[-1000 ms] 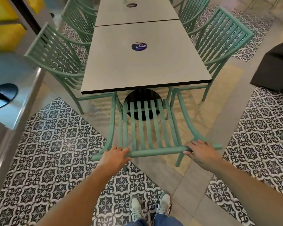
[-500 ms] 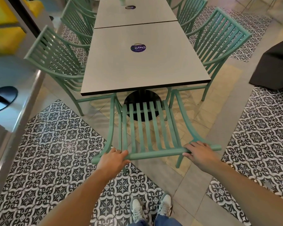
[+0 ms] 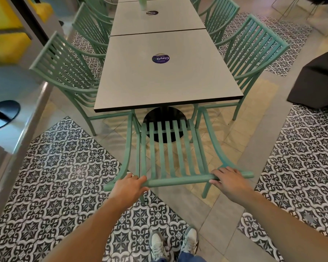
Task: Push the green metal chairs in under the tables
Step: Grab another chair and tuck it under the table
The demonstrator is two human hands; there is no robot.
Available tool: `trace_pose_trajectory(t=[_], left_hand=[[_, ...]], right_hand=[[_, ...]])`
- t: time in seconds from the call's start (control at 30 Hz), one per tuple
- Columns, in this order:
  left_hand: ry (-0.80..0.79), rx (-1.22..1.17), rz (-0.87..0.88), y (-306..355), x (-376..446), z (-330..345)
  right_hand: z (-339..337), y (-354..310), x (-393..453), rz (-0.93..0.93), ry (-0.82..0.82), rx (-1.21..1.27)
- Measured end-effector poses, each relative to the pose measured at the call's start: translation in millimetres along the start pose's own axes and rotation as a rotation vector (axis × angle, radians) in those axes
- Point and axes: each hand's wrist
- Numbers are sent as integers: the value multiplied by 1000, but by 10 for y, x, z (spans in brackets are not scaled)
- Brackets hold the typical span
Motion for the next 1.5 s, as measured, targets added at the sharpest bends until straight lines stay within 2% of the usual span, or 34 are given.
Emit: trace_pose_trajectory(t=[1.5], left_hand=[[-75,-86,-34,43,-18,-1]], right_hand=[[-28,-13,-42,-3,12,1]])
Point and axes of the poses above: each hand's wrist, its own x-axis towards the middle knuckle, its own z-axis out of the palm, y = z × x, and after that the axes turned 14 degrees about z, right-handed
